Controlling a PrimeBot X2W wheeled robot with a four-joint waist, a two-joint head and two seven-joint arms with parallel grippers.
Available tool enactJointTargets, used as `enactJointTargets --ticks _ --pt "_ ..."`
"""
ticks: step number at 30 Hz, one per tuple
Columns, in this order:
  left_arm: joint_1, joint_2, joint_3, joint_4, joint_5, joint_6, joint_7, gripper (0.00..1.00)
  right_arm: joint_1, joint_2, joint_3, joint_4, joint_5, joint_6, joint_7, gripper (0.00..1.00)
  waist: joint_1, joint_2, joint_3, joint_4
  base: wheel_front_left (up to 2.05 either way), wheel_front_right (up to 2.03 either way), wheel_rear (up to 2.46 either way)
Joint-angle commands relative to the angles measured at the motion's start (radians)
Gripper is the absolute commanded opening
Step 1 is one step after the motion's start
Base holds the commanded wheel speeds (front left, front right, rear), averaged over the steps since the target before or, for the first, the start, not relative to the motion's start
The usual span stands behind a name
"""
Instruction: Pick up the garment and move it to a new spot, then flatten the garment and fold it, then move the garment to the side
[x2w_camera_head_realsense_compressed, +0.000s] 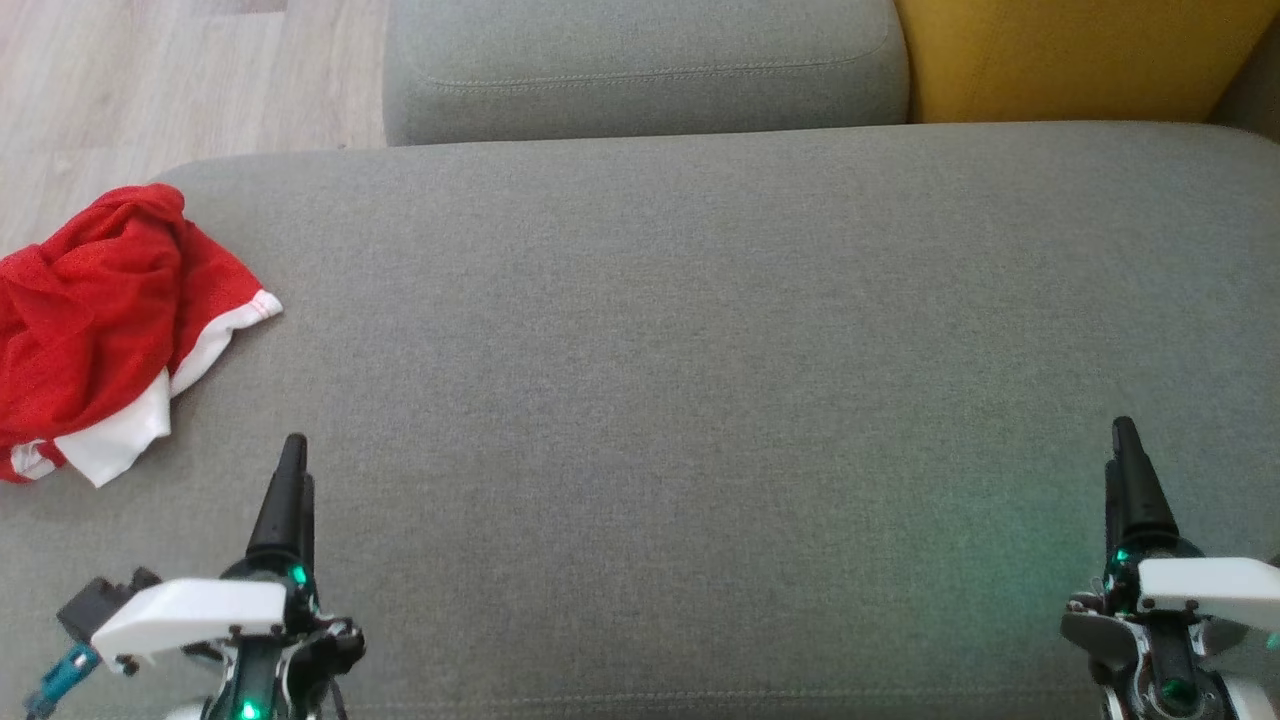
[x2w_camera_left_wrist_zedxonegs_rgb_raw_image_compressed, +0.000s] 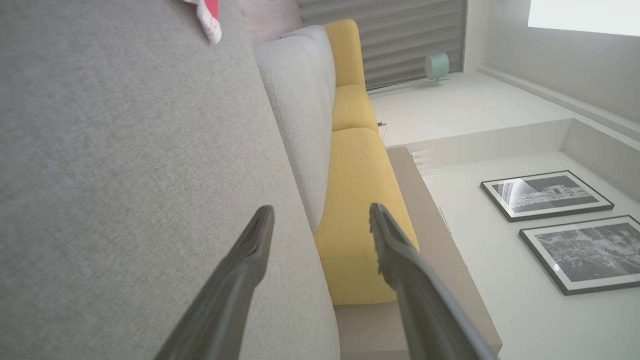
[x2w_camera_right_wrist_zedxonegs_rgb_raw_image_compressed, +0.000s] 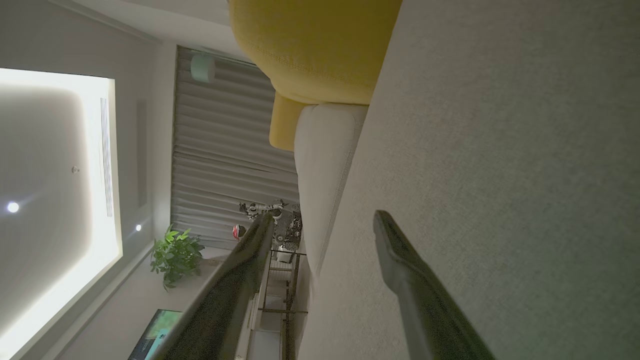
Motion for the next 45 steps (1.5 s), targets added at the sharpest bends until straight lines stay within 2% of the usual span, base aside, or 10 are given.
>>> enactJointTargets --ticks 1,25,45 --pt "-0.064 0.021 0.002 -0.051 0.048 -0.005 -0.012 1.00 -0.055 -0.027 0.011 -0.050 -0.055 0.000 -0.011 1.00 0.0000 0.0000 -0.001 0.001 0.00 0.00 0.00" --pt "-0.067 0.070 -0.063 -0.121 0.473 -0.001 -0.080 1.00 -0.052 -0.053 0.068 -0.119 -0.486 0.000 -0.034 1.00 0.0000 0.0000 -0.017 0.008 0.00 0.00 0.00" --pt "-0.069 0.121 -0.143 -0.149 0.786 0.051 -0.142 1.00 -0.025 -0.050 0.108 -0.136 -0.779 0.000 -0.068 1.00 0.0000 0.0000 -0.021 0.014 0.00 0.00 0.00"
